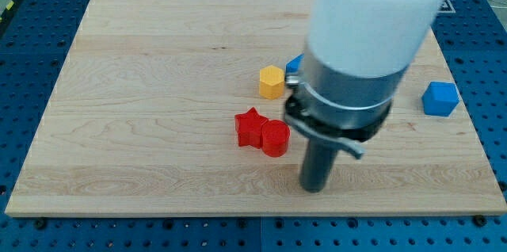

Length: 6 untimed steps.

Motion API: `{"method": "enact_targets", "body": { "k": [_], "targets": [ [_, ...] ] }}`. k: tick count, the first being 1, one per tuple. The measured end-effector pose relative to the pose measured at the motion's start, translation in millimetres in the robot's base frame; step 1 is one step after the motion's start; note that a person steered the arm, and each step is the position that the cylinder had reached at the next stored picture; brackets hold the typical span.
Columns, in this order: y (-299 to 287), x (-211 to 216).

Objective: Push the red circle below the yellow hexagon

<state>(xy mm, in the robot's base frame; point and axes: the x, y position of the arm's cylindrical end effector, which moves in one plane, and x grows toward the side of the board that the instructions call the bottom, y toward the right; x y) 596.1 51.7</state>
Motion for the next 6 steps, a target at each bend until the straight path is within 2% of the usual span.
{"method": "enact_targets", "body": {
  "k": [3,4,6],
  "targets": [
    [-17,-53],
    [4,-37],
    [4,-88]
  ]
}}
